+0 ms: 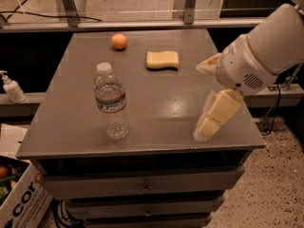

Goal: Knock water bottle over

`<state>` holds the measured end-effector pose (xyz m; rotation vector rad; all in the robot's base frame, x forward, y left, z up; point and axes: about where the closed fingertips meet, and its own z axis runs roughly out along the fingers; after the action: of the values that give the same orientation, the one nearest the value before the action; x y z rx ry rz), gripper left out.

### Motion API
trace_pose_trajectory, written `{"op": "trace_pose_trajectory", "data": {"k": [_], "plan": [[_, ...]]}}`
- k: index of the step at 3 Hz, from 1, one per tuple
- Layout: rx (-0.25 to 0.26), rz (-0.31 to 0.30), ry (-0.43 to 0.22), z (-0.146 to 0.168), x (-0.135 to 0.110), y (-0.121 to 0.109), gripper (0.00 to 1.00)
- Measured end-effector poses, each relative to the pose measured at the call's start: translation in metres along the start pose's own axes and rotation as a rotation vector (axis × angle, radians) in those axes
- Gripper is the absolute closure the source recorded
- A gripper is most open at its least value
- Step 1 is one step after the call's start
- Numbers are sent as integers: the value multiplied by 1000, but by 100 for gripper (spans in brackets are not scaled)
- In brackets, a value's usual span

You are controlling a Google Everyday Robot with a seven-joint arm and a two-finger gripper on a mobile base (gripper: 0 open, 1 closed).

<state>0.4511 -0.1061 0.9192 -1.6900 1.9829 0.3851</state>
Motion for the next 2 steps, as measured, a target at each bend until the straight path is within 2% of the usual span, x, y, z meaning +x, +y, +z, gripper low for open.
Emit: {"op": "trace_pose_trajectory", "data": {"k": [2], "plan": [[-116,-34,-219,44,-39,0,0]]}}
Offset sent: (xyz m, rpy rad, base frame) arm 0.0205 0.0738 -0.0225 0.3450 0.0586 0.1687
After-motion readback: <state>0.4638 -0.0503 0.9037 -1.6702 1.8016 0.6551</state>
